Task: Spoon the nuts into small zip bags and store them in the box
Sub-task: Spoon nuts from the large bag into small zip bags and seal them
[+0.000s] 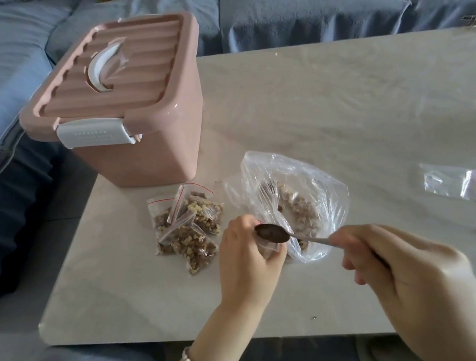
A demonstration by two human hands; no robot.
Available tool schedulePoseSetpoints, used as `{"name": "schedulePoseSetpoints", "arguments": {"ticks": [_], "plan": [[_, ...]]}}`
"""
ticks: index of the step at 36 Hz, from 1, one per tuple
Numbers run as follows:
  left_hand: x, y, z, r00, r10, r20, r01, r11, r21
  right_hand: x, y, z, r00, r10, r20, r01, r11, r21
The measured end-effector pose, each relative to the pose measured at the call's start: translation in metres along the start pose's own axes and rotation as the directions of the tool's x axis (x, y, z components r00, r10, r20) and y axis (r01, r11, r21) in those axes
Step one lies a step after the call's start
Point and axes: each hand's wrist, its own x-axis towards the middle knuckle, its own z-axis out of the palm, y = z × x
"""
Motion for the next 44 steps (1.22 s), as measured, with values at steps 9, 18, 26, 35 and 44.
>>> {"name": "schedulePoseSetpoints", "arguments": {"ticks": [9,18,26,35,44], "plan": [[0.003,-0.003,-0.003,0.999,-0.007,-0.037,0.002,0.991,-0.133,-0.001,0.000,0.005,0.997,-0.080,0.008,0.080,0.997,0.015],[0.002,-0.001,-0.004,0.997,-0.076,-0.009,0.074,0.987,-0.141,-0.006,0.012,0.005,0.999,0.039,-0.013,-0.036,0.987,0.157],[0.003,-0.006,-0.015,0.974,-0.226,-0.029,0.218,0.963,-0.159,-0.028,0.058,0.000,0.958,0.264,-0.112,-0.217,0.923,0.319],[0.006,-0.011,-0.018,0.959,-0.278,0.057,0.283,0.943,-0.172,-0.061,0.101,0.036,0.968,0.235,0.083,-0.243,0.965,0.100],[0.010,-0.007,-0.028,0.954,-0.291,0.076,0.298,0.946,-0.123,-0.063,0.114,0.047,0.945,0.272,0.182,-0.210,0.931,-0.300]]}}
